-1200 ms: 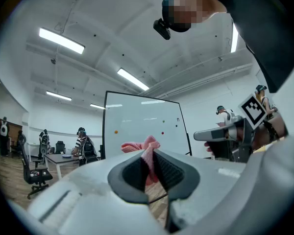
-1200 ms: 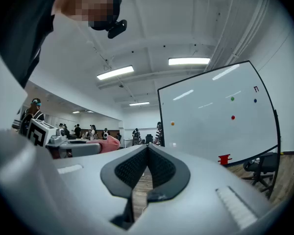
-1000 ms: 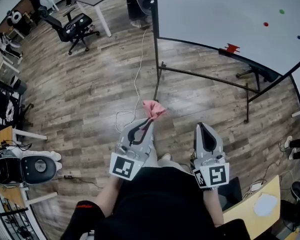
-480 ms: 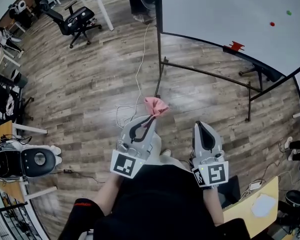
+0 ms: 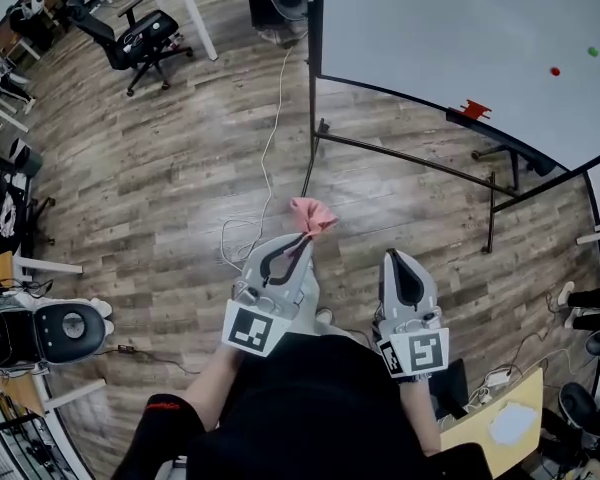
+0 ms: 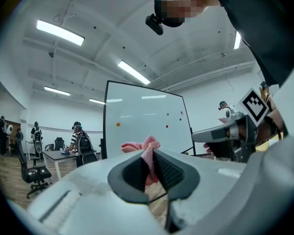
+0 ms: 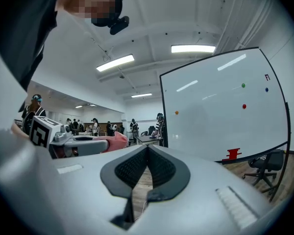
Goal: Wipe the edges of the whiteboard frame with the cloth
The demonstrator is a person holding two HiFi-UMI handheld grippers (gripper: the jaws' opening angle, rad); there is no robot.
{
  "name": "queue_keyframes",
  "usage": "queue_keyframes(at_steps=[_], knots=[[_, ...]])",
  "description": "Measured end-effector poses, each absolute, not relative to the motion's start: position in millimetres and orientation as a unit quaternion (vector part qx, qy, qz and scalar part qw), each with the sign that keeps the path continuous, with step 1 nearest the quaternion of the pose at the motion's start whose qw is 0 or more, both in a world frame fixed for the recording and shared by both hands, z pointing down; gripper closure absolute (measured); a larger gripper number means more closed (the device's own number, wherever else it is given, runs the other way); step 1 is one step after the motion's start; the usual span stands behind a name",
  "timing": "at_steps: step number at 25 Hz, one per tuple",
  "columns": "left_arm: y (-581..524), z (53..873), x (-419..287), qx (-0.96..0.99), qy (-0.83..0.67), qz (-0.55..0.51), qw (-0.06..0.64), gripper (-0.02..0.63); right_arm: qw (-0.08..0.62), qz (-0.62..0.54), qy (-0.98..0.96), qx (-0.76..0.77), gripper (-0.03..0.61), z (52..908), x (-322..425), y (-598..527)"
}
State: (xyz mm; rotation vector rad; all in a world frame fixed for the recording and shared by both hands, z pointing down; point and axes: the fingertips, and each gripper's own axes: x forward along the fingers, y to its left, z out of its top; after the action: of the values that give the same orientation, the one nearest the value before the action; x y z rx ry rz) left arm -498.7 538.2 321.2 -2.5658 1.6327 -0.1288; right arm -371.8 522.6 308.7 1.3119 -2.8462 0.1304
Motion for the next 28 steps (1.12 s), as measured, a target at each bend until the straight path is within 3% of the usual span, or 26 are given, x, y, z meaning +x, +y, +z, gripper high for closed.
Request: queue_keyframes(at_steps=[9, 16, 20, 26, 28], knots=[[448, 330, -527, -0.836, 0.549, -0.020, 0.005, 0.597, 0.015, 0.050, -0.903, 0.427, 0.577, 311, -398, 440], [388, 321, -548, -0.850, 0.525, -0.013, 0.047, 0.597, 0.014, 0.047, -0.896, 0.442, 0.577, 311, -424, 386], [363, 335, -563, -0.847, 0.531, -0.005, -0.017, 0.597, 0.014, 0.047, -0.892, 0.450, 0.577, 313, -437, 361], [331, 335, -570, -0.855, 0.517, -0.015, 0.020, 0.597, 0.021, 0.045, -0.892, 0.450, 0.577, 317, -448, 333], [321, 343, -569, -0.854, 0.521, -0.016, -0.005, 0.597, 0.024, 0.045, -0.891, 0.450, 0.577, 320, -446, 321]])
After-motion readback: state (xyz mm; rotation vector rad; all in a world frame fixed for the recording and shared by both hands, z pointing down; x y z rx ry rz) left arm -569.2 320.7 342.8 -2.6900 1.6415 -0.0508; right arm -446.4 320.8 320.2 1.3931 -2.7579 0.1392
